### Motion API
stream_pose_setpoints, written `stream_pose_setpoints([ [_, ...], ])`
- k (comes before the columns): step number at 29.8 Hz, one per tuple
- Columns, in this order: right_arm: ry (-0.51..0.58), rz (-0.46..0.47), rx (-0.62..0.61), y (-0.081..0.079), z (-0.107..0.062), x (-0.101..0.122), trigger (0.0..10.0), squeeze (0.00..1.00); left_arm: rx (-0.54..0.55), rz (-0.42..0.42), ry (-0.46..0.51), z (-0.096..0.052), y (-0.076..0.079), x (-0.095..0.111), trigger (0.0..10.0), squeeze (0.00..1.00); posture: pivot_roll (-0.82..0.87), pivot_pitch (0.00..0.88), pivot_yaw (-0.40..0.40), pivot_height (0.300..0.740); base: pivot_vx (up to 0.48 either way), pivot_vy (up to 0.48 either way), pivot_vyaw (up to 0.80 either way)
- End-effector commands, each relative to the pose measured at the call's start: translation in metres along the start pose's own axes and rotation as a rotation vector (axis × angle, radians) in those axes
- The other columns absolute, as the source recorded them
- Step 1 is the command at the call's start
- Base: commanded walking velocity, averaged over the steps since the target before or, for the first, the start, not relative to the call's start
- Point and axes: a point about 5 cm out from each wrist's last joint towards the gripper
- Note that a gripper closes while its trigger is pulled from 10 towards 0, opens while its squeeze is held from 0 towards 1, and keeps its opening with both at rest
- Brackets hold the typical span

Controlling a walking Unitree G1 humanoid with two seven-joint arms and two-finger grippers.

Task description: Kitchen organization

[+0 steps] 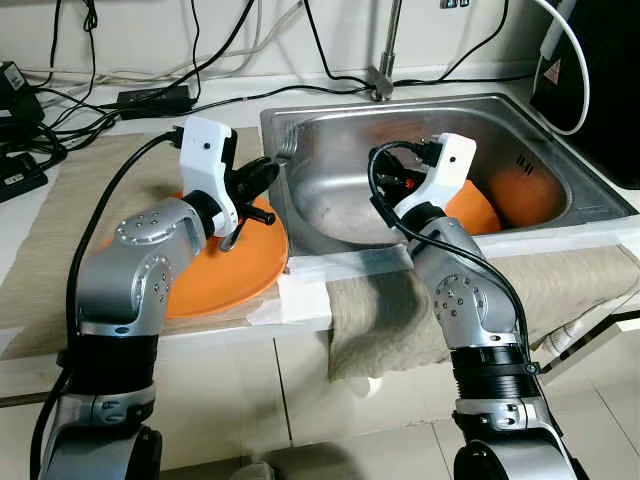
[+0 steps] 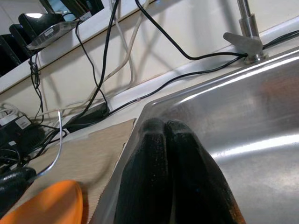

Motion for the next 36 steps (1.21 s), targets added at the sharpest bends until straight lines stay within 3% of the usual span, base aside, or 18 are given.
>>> stream_pose_setpoints([
  [1,0.015,-0.018,0.008,-0.003,0.004,0.005,10.0,0.00,0.013,0.017,0.001,0.000,-0.001,-0.001,0.0,0.00,0.04,0.010,0.010,0.740,0.000,0.000,0.00],
  [4,0.009,-0.061,0.010,-0.001,0.004,0.005,10.0,0.00,0.015,0.017,0.004,0.000,-0.001,0.000,0.0,0.00,0.04,0.010,0.010,0.740,0.000,0.000,0.00],
  [8,-0.007,-0.223,0.032,0.004,0.003,0.007,10.0,0.00,0.015,0.027,0.008,0.001,-0.002,0.002,0.0,0.00,0.03,0.010,0.013,0.740,0.000,0.000,0.00],
  [11,-0.018,-0.338,0.060,0.009,0.004,0.010,10.0,0.00,-0.014,0.040,0.006,0.001,0.002,0.002,0.0,0.00,0.02,0.005,0.017,0.740,0.000,0.000,0.00],
  [15,-0.058,-0.419,0.110,0.017,0.008,0.006,10.0,0.00,-0.074,0.067,0.004,0.000,0.012,0.002,0.0,0.00,0.02,0.004,0.015,0.740,0.000,0.000,0.00],
  [27,-0.111,-0.460,0.235,0.013,0.016,-0.005,10.0,0.00,-0.175,0.083,0.060,-0.005,0.024,0.006,0.0,0.00,0.04,0.000,0.007,0.740,0.000,0.000,0.00],
  [36,-0.078,-0.461,0.326,0.002,0.023,0.003,10.0,0.00,-0.196,0.083,0.056,-0.004,0.026,0.000,0.0,0.00,0.04,0.001,0.008,0.740,0.000,0.000,0.00],
])
Point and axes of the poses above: a point about 5 cm out from each wrist's last joint towards the gripper, its own z axis pointing out of the wrist towards the gripper, its own x axis along the axis of the wrist's last joint, y = z × x, and after that the axes turned 11 degrees about -z, right-handed
